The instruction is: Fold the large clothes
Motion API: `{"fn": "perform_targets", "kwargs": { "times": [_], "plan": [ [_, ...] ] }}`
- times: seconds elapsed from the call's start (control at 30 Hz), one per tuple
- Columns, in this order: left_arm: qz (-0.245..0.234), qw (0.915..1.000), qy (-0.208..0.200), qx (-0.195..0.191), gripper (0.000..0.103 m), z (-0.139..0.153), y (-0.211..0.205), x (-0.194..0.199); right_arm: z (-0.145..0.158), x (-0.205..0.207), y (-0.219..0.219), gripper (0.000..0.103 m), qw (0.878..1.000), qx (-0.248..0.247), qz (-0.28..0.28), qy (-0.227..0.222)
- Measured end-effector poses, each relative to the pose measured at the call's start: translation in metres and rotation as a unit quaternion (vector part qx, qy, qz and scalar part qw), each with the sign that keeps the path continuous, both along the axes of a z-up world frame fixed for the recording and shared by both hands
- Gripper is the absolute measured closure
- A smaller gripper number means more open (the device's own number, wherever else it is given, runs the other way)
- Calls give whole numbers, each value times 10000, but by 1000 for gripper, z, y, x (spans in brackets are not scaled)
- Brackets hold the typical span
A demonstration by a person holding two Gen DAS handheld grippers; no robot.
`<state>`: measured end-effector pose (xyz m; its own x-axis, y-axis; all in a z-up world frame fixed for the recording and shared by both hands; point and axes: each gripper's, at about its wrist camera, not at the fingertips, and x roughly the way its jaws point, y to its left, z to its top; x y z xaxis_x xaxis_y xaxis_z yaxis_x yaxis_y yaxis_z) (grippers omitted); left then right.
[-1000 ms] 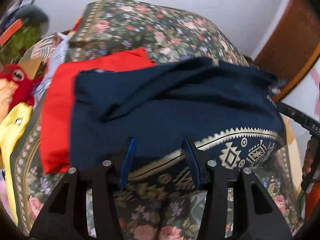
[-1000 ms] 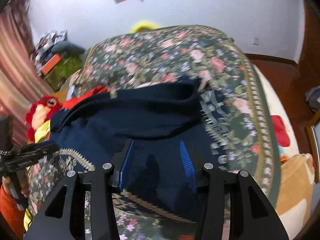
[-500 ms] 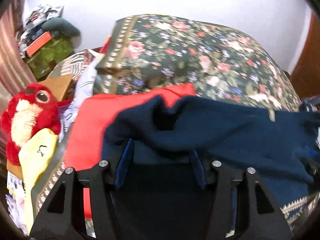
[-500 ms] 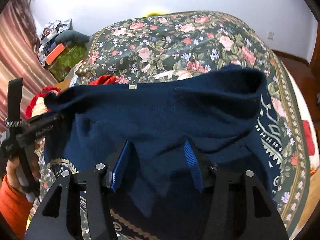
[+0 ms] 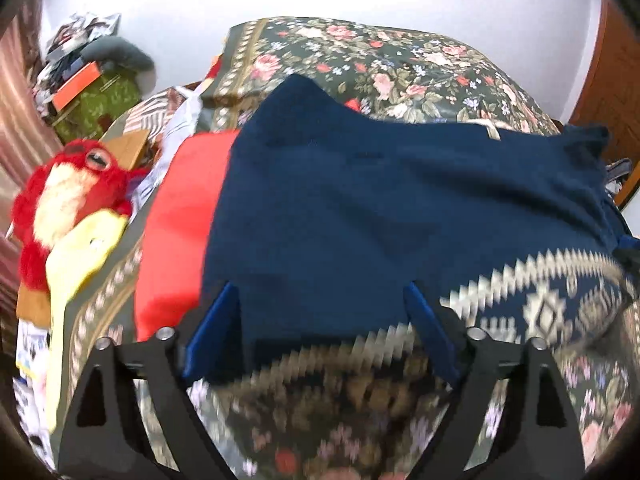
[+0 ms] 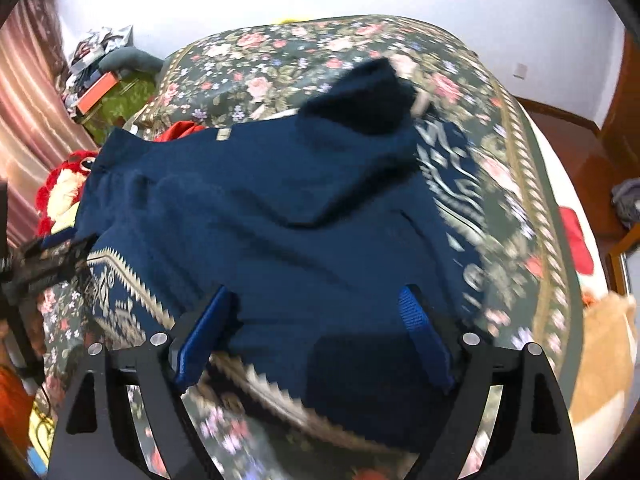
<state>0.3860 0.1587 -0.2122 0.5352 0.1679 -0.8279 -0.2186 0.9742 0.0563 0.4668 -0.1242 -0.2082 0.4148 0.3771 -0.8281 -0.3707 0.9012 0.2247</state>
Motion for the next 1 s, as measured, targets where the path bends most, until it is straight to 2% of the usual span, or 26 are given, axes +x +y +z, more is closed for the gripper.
{"fn": "perform_targets", "kwargs": {
  "times": [0.1,0.17,0.3,0.43,0.53,0.7,0.73,0.77,0.83,1.0],
  "plan": [
    [229,9992,62,-320,11,-2,10,-23,5,-9,-13,19,9999,32,-103,93],
    [557,9954,200,-755,11,-8,23,-38,7,-16,-19,19,9996,-42,-270,113],
    [1032,9813,190,-1612,11,-17,43,-62,10,-34,-29,19,9987,177,-397,262],
    [1322,9521,31,-2758,11,-31,57,-79,16,-53,-28,19,9992,90,-344,165],
    [1354,9257,-157,-3528,11,-41,59,-81,20,-58,-24,19,9996,28,-250,104],
    [1387,8943,-377,-4238,11,-60,58,-70,20,-62,-19,19,9998,-15,-203,37],
    [1429,8822,-386,-4470,11,-68,58,-66,20,-61,-17,19,9998,-35,-187,26],
    [1453,8763,-399,-4575,11,-73,58,-62,19,-61,-16,19,9998,-41,-166,28],
    [1553,8698,-543,-4651,11,-78,57,-56,19,-61,-15,19,9999,-27,-147,34],
    [1612,8711,-843,-4562,11,-81,57,-36,17,-63,-11,19,9999,-15,-131,31]
  ]
}}
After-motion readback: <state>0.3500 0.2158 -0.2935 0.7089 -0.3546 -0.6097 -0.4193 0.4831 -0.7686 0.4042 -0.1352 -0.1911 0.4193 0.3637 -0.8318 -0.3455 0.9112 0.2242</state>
